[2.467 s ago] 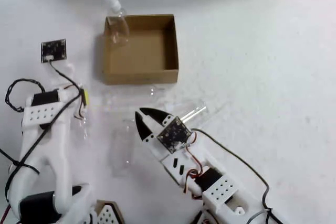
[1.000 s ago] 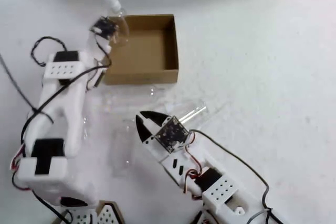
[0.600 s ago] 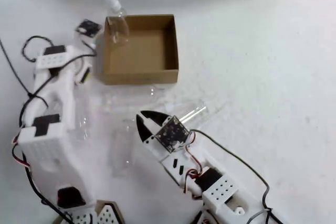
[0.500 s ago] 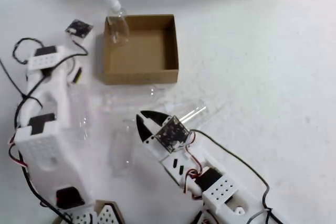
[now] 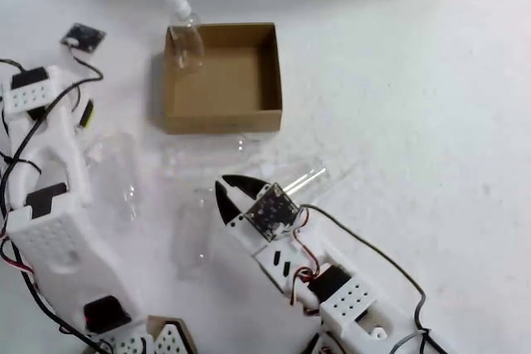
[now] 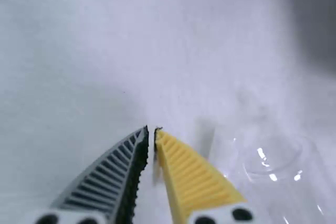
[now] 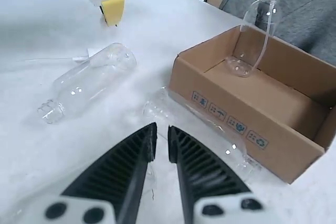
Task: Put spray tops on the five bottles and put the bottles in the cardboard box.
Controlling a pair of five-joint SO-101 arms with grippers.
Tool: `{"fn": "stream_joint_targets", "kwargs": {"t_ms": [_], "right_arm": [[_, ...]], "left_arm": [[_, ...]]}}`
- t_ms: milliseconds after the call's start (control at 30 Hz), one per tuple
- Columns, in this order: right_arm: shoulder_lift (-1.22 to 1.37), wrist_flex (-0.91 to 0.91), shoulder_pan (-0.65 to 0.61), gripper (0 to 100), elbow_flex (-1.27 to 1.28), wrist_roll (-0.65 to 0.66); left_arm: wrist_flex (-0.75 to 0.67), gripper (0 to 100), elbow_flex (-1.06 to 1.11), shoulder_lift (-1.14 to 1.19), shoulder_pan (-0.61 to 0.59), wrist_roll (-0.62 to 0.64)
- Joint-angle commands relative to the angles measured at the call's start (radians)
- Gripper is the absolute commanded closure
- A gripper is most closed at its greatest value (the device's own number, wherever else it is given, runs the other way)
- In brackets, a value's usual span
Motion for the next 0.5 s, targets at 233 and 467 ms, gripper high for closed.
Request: {"fn": "stream_joint_targets", "kwargs": {"t_ms": [233,467], "right_arm": [[-0.016,0.002,0.002,98.4,0.005,0.011],[-0.016,0.002,0.002,98.4,0.005,0.011]], "left_arm": [[0.253,98,0.035,-0.331,0.162,0.046],[0.176,98,0.353,-0.479,0.355,-0.061]]}}
